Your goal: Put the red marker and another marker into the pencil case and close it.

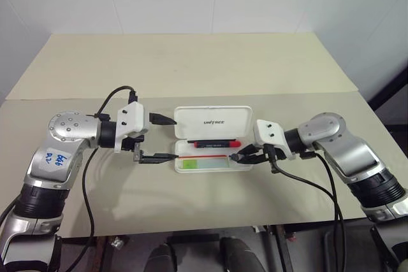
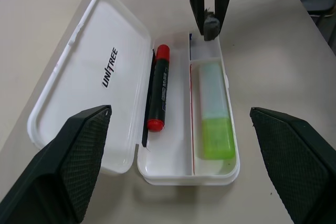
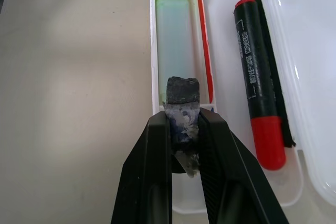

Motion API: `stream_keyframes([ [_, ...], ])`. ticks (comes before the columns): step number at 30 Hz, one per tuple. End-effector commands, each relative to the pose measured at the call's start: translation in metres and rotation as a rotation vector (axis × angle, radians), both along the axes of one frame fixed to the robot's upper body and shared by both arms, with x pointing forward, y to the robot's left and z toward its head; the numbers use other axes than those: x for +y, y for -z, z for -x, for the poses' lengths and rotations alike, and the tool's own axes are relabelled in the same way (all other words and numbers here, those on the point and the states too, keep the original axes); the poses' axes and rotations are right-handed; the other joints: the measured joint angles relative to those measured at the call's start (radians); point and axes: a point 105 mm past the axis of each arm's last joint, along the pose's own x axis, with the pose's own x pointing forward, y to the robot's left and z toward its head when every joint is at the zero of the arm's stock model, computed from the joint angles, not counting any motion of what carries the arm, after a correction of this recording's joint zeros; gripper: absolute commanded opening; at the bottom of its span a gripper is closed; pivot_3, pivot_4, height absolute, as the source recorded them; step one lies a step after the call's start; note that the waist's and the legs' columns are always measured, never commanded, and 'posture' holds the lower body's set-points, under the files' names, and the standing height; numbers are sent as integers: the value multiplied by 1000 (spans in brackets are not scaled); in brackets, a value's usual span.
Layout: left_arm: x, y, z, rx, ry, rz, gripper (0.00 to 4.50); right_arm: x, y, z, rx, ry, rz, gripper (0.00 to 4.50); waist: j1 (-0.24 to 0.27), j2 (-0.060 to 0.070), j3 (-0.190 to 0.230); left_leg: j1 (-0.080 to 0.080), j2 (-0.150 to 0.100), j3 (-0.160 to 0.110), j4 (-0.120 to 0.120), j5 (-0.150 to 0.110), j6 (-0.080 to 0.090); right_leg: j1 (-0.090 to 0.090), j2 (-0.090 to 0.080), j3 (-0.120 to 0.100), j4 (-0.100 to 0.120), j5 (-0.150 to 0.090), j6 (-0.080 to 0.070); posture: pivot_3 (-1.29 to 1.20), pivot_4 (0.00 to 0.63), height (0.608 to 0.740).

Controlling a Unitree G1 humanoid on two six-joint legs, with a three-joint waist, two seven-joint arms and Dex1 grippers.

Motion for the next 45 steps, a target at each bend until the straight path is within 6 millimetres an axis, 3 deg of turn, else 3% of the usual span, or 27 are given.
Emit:
stream_keyframes([
  [1,2,-14,3,-51,-2,16,4500,0,0,-2,-15,-18,5,363,1,0,0,0,0,0,0,0,0,0,0,0,0,0,0,0,150,740],
  [3,2,-16,2,-56,-5,18,4500,0,3,-11,-34,21,-6,1102,0,0,0,0,0,0,0,0,0,0,0,0,0,0,0,0,150,740],
  [8,2,-19,1,-67,-5,16,4500,-3,4,-10,-23,-10,9,2673,0,0,0,1,0,0,0,0,0,0,0,0,1,0,0,0,150,740],
  [13,2,-20,0,-74,-7,16,4500,0,-12,-15,-62,-8,-36,4472,-1,0,0,1,0,0,0,0,0,0,0,0,1,0,0,0,150,740],
  [17,1,-21,-1,-79,-5,17,4500,11,-42,-19,-103,3,-192,4472,-2,0,0,2,0,0,0,0,0,0,0,0,3,0,0,0,150,740],
  [21,3,-22,-3,-85,-8,18,4500,17,-77,10,-151,-162,-386,4472,1,0,0,2,0,0,0,0,-1,0,0,0,3,0,-1,0,150,740],
  [23,6,-23,-4,-87,-14,21,4500,14,-84,15,-137,-147,-437,4472,3,0,0,1,0,0,-1,0,-1,0,0,0,3,-1,-1,0,150,740],
  [29,19,-35,-1,-70,-34,114,4500,-9,-85,28,-155,-106,-446,4472,3,0,0,2,0,0,0,0,0,1,0,-1,3,-1,-1,0,150,740],
  [33,37,-32,-5,-50,-86,102,4500,-42,-83,25,-132,11,-422,4472,2,0,0,2,0,0,0,0,0,1,0,-1,4,-1,-1,0,150,740],
  [36,43,-31,-8,-49,-105,110,4500,-54,-80,24,-124,57,-414,4472,0,0,0,4,0,0,0,0,0,2,0,0,4,-1,-1,0,150,740],
  [39,48,-28,-11,-48,-115,115,3897,-59,-78,20,-141,99,-422,4500,-4,0,0,4,0,1,0,0,0,2,0,0,4,-1,-1,0,150,740],
  [45,52,-27,-14,-58,-130,126,1860,-60,-79,13,-176,132,-431,4500,0,0,0,4,0,1,0,0,-1,2,0,0,4,-1,-1,0,150,740],
])
